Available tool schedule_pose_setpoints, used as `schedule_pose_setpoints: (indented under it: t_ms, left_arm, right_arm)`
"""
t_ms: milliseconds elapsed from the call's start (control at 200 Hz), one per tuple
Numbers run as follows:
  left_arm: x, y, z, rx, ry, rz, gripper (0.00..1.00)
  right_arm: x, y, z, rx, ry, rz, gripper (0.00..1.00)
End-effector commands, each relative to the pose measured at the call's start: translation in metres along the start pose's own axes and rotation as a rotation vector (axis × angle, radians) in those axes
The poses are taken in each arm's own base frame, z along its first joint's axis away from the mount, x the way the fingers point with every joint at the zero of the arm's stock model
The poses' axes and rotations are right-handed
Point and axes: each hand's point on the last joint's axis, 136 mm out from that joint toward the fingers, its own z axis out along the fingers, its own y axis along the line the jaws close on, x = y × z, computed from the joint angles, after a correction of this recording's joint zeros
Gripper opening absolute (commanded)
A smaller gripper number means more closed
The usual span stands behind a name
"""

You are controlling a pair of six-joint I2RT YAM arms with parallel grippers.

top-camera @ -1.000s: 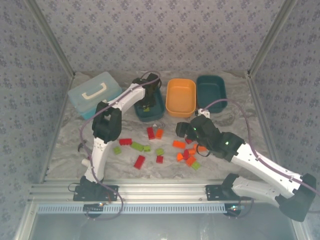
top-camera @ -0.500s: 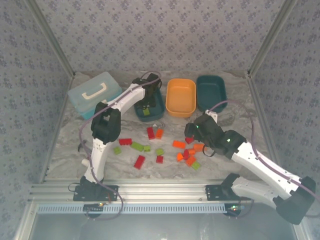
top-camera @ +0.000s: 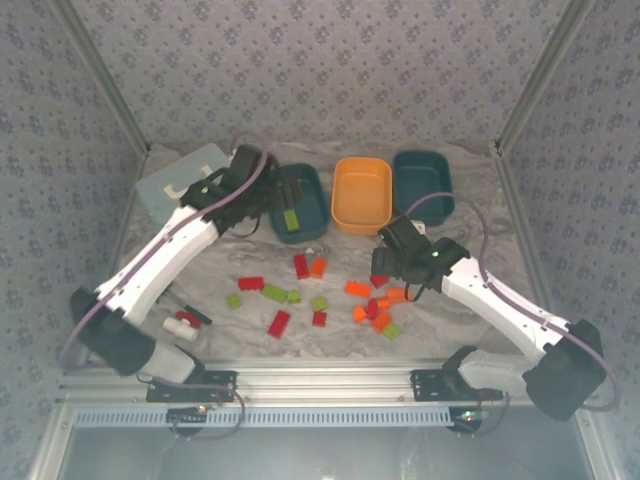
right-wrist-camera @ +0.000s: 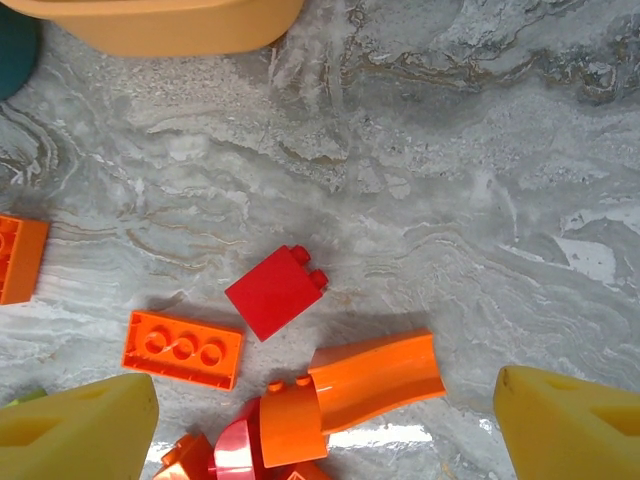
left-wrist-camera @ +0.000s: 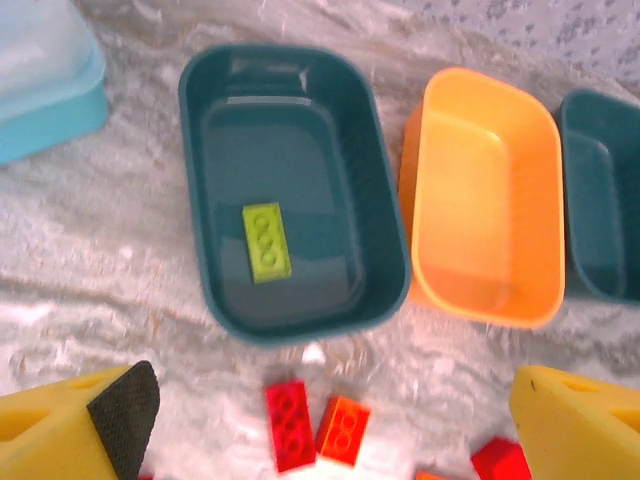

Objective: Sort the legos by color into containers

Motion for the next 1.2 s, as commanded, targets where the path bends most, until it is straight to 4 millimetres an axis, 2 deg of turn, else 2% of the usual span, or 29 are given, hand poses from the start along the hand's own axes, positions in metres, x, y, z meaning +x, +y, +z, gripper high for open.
schedule_pose_setpoints:
  t_ms: [0,90,215,230,315,415,520,680,789,994,1199]
  left_arm:
    - [0.038,0.01,0.002,0.05,0.08,-0.034,0.93]
    - [0.061,0.022,-0.006,0.066,0.106,-0.053,0.93]
    - [0.089,0.038,-0.014,0.063,0.127,-0.074,0.93]
    - [0.086,0.034,-0.015,0.083,0.108,-0.078,0.92]
    - [0.098,0.033,-0.017,0.118,0.1,-0.074,0.93]
    - [0.108,0.023,-0.021,0.176,0.083,-0.044,0.92]
    - [0.117,0.013,-0.026,0.219,0.068,0.01,0.92]
    - [0.129,0.017,-0.027,0.225,0.061,0.029,0.92]
    - [0.134,0.02,-0.029,0.23,0.058,0.015,0.92]
    - [0.135,0.019,-0.031,0.227,0.05,0.019,0.92]
    - [0.131,0.014,-0.034,0.237,0.043,0.026,0.92]
  right_arm:
    - [0.007,-0.004,0.012,0.016,0.048,0.007,0.83]
    - [0.016,-0.016,0.015,0.08,0.064,0.081,0.77]
    - [0.038,-0.042,0.011,0.156,0.072,0.269,0.72]
    - [0.041,-0.043,0.01,0.156,0.07,0.288,0.71]
    - [0.057,-0.057,0.01,0.178,0.058,0.432,0.72]
    - [0.068,-0.072,0.011,0.195,0.039,0.598,0.75]
    - [0.069,-0.08,0.017,0.203,0.027,0.76,0.8]
    - [0.076,-0.069,0.041,0.155,0.108,1.019,0.8]
    - [0.076,-0.06,0.053,0.14,0.143,1.122,0.8]
    - [0.075,-0.046,0.06,0.205,0.232,1.211,0.7]
    - [0.082,-0.032,0.087,0.204,0.309,1.28,0.67]
